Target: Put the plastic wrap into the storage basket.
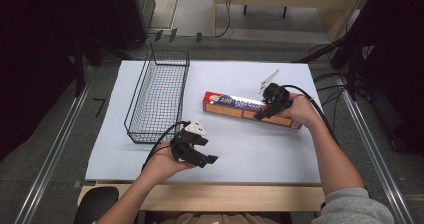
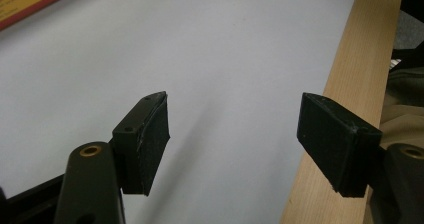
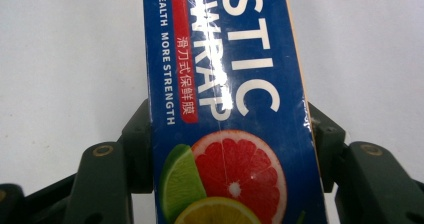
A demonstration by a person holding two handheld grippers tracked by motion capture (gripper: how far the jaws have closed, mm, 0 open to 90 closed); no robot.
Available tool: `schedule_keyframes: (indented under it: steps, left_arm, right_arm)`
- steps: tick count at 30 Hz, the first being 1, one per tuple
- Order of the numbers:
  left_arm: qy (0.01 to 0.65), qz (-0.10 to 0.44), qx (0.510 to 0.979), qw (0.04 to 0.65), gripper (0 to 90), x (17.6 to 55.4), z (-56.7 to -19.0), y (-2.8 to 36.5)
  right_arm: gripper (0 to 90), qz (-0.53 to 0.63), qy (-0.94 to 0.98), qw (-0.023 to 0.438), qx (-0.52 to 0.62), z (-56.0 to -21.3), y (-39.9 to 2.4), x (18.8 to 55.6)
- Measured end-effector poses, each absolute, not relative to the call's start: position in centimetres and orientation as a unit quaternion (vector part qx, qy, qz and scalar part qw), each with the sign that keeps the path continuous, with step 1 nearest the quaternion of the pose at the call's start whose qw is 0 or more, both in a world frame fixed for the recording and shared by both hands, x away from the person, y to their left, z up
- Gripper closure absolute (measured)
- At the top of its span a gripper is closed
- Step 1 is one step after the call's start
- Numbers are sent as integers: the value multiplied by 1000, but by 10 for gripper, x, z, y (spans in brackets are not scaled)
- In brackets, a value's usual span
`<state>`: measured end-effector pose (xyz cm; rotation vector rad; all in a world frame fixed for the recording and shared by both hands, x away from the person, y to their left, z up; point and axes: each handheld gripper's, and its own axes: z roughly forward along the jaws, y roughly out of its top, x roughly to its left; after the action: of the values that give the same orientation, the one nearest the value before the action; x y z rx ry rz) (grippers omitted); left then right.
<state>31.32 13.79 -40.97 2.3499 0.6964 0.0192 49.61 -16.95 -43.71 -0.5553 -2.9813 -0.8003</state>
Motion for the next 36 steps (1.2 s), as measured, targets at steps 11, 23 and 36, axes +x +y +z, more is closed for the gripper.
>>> schedule_keyframes:
  steps: [11,23,36]
  left_arm:
    - [269,9,900,344,298,315,-407,142]
    - [259,9,903,344,305,317,-405,143]
    - [252,12,903,347,305,320,-402,143]
  right_arm:
    - [407,-273,-939,-22,-209,-416,-180,465]
    - [407,-268,-939,-38,-214,-413,-189,438]
    - [407,-260,-942,-35,-210,-412,-189,411]
